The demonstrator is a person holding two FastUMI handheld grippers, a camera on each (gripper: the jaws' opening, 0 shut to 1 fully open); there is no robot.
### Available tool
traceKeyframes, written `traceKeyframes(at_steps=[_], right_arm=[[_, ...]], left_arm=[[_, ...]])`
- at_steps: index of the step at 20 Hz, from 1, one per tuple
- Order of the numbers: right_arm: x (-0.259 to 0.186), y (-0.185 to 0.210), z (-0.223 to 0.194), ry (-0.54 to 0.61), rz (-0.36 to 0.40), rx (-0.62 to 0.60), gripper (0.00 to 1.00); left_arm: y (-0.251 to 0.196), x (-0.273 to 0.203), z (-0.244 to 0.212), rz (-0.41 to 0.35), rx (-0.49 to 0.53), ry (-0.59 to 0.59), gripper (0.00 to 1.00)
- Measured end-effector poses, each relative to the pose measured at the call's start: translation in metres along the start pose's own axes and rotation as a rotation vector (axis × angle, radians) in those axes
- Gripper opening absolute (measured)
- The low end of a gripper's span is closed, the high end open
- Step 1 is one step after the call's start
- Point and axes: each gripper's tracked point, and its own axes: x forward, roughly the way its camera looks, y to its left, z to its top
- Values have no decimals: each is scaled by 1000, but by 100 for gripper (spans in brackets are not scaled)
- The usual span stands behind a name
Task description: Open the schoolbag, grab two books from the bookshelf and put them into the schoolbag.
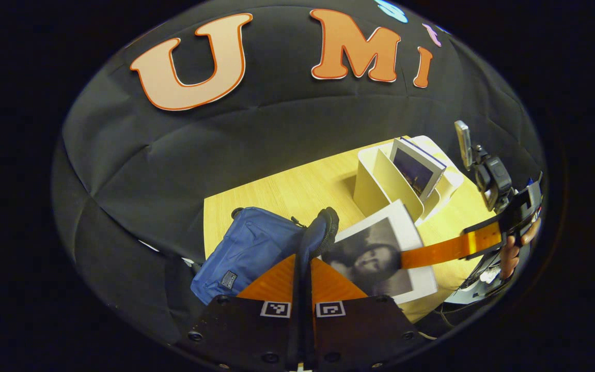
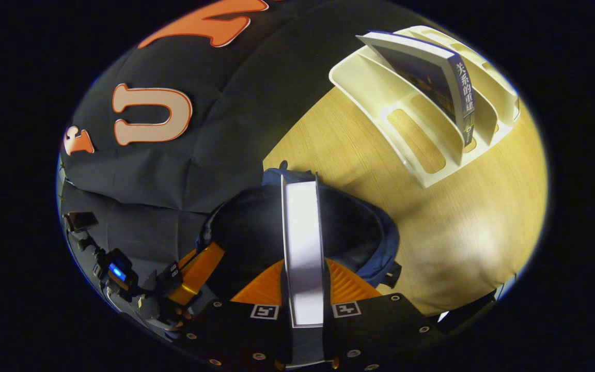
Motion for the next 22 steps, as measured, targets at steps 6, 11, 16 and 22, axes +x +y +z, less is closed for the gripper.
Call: traceKeyframes(at_steps=[6, 11, 16, 22], right_arm=[[42, 1, -1, -8, 13, 9, 23], [69, 6, -4, -44, 58, 72, 23], [103, 9, -21, -46, 79, 133, 23], [128, 18, -29, -68, 133, 159, 23]], left_arm=[[-6, -6, -6, -15, 9, -25, 4], [-15, -7, -8, -43, 20, -28, 4], [-22, -2, -14, -72, 14, -15, 4], [-28, -4, -15, -88, 14, -14, 4]])
